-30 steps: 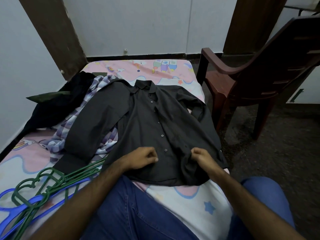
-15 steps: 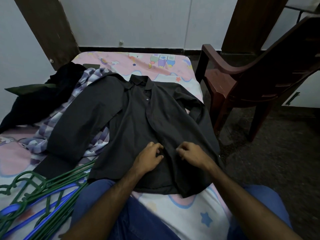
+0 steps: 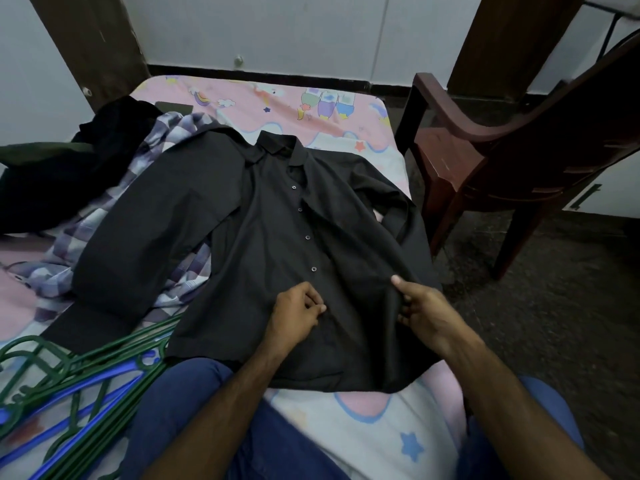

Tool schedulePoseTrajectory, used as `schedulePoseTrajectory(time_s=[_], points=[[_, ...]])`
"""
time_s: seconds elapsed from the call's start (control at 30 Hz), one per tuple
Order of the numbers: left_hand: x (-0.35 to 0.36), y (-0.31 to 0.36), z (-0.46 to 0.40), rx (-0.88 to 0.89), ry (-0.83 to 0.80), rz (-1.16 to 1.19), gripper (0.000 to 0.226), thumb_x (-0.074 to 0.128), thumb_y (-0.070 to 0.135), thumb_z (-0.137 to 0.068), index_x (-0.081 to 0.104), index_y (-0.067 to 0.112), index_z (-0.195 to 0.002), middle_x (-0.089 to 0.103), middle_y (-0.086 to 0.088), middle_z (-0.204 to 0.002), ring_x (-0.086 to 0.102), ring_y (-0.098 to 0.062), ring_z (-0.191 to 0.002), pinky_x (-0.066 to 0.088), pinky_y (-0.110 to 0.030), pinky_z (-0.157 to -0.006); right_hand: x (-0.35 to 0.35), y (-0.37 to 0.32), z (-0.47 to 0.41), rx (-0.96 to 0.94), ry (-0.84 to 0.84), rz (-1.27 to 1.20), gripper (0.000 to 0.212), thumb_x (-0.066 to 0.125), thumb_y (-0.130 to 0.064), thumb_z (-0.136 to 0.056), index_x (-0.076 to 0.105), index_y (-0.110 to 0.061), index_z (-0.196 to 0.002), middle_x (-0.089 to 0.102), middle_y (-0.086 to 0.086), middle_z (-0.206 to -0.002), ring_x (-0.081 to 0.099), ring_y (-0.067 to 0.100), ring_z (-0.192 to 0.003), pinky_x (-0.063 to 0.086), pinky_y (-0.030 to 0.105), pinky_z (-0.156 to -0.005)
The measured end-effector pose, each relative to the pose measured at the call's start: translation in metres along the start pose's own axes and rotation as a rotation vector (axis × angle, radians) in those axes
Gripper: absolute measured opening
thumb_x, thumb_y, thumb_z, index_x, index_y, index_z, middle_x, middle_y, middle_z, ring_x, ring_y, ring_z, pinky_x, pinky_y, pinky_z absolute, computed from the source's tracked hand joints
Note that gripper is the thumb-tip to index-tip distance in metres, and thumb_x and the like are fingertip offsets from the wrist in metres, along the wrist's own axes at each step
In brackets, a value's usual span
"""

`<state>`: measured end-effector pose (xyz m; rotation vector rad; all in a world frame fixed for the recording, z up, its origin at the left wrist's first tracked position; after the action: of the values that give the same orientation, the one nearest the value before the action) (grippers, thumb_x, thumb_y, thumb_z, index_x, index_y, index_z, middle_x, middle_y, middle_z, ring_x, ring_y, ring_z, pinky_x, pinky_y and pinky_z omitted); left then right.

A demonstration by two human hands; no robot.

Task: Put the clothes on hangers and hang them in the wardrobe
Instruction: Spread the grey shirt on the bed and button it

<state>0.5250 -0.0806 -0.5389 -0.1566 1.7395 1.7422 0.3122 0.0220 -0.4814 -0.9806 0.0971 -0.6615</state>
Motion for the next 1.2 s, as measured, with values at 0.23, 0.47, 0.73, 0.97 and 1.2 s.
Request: schedulePoseTrajectory(time_s=[0.23, 0.47, 0.73, 0.97, 1.2], points=[[-0.013, 0.006, 0.001, -0.221, -0.128, 0.618, 0.005, 0.066, -0.005, -0.091, 0.063, -0.003, -0.095, 0.059, -0.012, -0.072, 0.057, -0.012, -0.046, 0.044, -0.024, -0.034, 0.02, 0.009, 0.006, -0.173, 0.009, -0.041, 0.029, 0.058, -0.031, -0.102, 0.07, -0.005, -0.103, 0.073, 0.016, -0.105, 0.068, 0.03, -0.097, 0.051, 0.038, -0.09], [-0.018, 0.008, 0.005, -0.254, -0.137, 0.729, 0.006, 0.064, -0.004, -0.092, 0.067, -0.005, -0.098, 0.063, -0.008, -0.07, 0.057, -0.011, -0.048, 0.046, -0.024, -0.036, 0.092, 0.045, -0.02, -0.169, -0.143, 0.466, 0.032, 0.056, -0.014, -0.103, 0.053, -0.019, -0.071, 0.047, -0.005, -0.06, 0.042, 0.005, -0.054, 0.034, 0.019, -0.049], [-0.014, 0.002, 0.003, -0.252, -0.1, 0.609, 0.008, 0.067, -0.003, -0.09, 0.067, -0.007, -0.097, 0.063, -0.011, -0.071, 0.055, -0.01, -0.047, 0.047, -0.024, -0.037, 0.084, 0.061, -0.024, -0.19, -0.105, 0.293, 0.008, 0.068, -0.005, -0.094, 0.067, -0.011, -0.088, 0.066, -0.001, -0.069, 0.055, 0.005, -0.061, 0.046, 0.017, -0.057], [-0.01, 0.002, 0.0, -0.243, -0.085, 0.605, 0.002, 0.067, -0.004, -0.089, 0.066, -0.003, -0.09, 0.062, -0.009, -0.066, 0.054, -0.009, -0.045, 0.049, -0.025, -0.037, 0.078, 0.068, -0.024, -0.269, -0.085, 0.305, 0.009, 0.075, -0.005, -0.089, 0.07, -0.004, -0.096, 0.073, 0.004, -0.077, 0.066, 0.007, -0.07, 0.051, 0.018, -0.066], [-0.004, -0.004, -0.003, -0.221, -0.05, 0.506, 0.012, 0.063, -0.004, -0.09, 0.073, 0.003, -0.094, 0.063, -0.006, -0.066, 0.055, -0.006, -0.045, 0.051, -0.024, -0.041, 0.076, 0.078, -0.023, -0.432, 0.11, 0.369, 0.01, 0.077, -0.007, -0.086, 0.071, -0.015, -0.087, 0.073, -0.001, -0.076, 0.068, 0.005, -0.072, 0.051, 0.017, -0.069]])
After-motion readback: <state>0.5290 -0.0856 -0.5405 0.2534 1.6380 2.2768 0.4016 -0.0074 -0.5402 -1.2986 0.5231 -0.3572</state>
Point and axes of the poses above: each hand's wrist, its own z-axis away from the middle knuckle, its own x-axis out of the palm, y = z × x, the point moved 2 cm from there along -z, towards the middle knuckle
